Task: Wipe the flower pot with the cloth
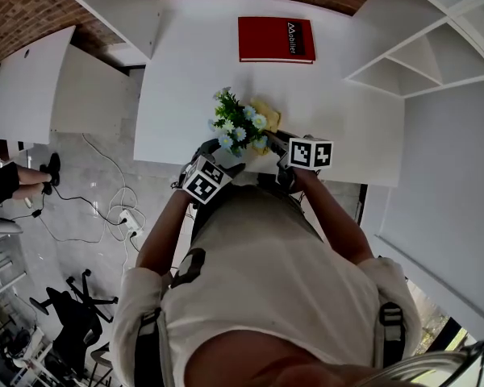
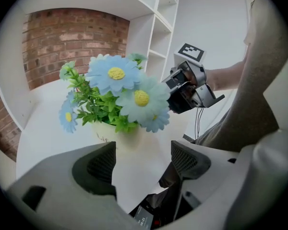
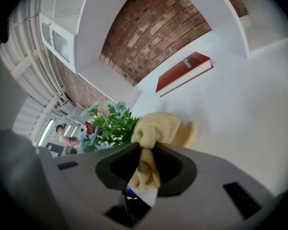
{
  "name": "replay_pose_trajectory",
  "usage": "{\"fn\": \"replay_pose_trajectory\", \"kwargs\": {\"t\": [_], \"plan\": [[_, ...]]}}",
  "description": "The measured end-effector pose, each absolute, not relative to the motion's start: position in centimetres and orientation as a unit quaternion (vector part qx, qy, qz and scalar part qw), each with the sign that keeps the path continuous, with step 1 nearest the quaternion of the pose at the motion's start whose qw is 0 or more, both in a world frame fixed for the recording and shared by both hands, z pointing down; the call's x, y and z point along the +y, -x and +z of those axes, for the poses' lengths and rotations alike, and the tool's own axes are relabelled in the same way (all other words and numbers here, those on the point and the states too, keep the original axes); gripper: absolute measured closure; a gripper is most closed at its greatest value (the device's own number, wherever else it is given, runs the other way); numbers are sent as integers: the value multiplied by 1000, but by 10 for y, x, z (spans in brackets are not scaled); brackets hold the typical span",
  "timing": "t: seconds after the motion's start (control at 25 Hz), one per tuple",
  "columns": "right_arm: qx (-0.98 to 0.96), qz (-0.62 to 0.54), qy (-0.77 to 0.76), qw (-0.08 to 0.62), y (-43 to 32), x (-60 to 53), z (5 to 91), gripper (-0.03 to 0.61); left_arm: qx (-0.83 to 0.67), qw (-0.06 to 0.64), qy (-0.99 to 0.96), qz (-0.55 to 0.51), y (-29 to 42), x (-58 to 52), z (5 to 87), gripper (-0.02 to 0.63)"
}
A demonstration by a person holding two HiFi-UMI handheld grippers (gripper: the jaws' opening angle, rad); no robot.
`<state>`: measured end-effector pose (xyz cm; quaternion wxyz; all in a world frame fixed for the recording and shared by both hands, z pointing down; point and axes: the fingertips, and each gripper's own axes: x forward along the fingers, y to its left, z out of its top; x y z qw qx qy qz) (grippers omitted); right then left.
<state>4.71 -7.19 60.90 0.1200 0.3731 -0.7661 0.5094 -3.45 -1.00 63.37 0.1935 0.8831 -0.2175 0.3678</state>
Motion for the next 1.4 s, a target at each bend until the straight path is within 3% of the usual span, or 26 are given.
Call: {"fn": "replay_pose_trajectory", "kwargs": {"t": [0.24, 0.48, 0.68, 0.8, 1.04, 1.4], "plan": [[-731, 529, -392, 177, -52, -52, 649, 482, -204, 219, -885, 357, 31, -19, 623, 247], [-706, 550, -423, 140, -53, -49, 637, 483, -194, 224, -888, 352, 17, -12, 620, 247], [-707, 548, -442, 66, -63, -62, 589, 483, -163, 220, -896, 350, 0, -1, 625, 247], [-709, 550, -440, 43, -57, -67, 577, 482, -167, 195, -895, 366, 8, -3, 631, 247], [-691, 557, -453, 75, -65, -70, 608, 482, -222, 130, -881, 396, 62, -56, 633, 245], [-675, 558, -467, 125, -75, -67, 649, 482, -192, 68, -887, 414, 37, -76, 635, 249]]}}
